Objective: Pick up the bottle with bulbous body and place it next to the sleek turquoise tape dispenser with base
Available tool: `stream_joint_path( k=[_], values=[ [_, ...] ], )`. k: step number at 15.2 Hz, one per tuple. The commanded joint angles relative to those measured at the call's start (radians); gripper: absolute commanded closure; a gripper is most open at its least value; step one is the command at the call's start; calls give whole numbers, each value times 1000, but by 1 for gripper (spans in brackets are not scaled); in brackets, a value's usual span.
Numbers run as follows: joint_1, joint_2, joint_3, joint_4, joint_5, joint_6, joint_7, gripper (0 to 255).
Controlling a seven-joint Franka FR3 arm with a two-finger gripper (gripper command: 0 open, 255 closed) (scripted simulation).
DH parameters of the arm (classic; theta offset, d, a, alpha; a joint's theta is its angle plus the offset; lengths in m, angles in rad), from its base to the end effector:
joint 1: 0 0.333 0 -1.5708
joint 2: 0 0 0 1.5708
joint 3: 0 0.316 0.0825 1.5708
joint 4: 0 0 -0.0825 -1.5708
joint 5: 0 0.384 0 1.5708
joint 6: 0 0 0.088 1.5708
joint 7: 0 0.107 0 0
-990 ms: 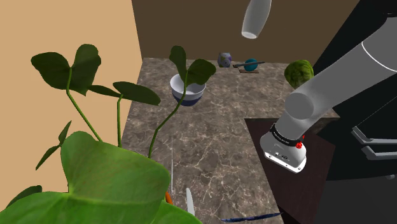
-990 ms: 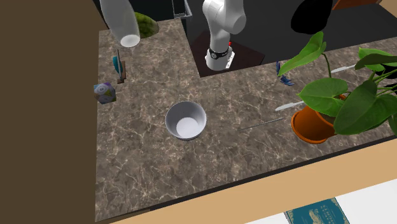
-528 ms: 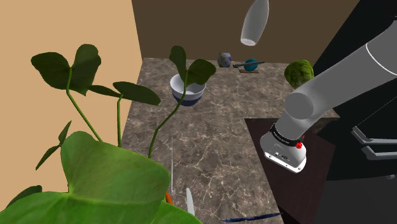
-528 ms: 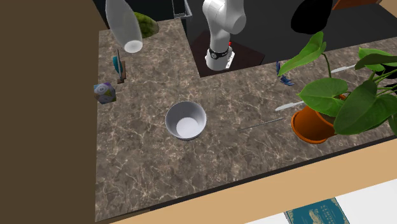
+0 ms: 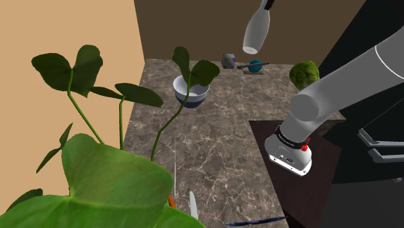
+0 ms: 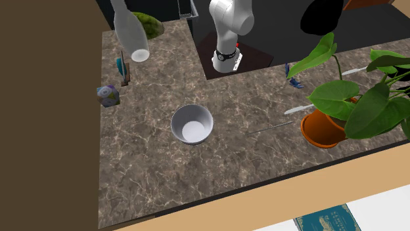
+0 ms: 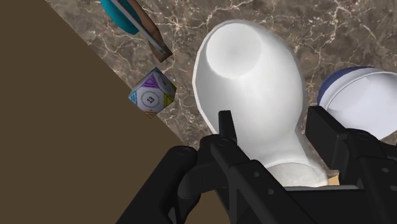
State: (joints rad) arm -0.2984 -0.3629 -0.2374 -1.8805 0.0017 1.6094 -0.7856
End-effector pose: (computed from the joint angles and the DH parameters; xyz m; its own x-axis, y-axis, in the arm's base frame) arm 0.3722 -0.2446 0.6568 0.9593 0.2564 0.1183 0.2585 -0.9660 -0.0022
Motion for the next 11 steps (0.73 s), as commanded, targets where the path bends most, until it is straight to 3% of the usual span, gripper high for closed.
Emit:
stream_joint_path(
  k=[1, 11],
  values=[
    [-1, -10, 2, -36, -2, 27, 2, 255],
    [-6, -36, -1, -195, -8, 160, -3, 255]
  ],
)
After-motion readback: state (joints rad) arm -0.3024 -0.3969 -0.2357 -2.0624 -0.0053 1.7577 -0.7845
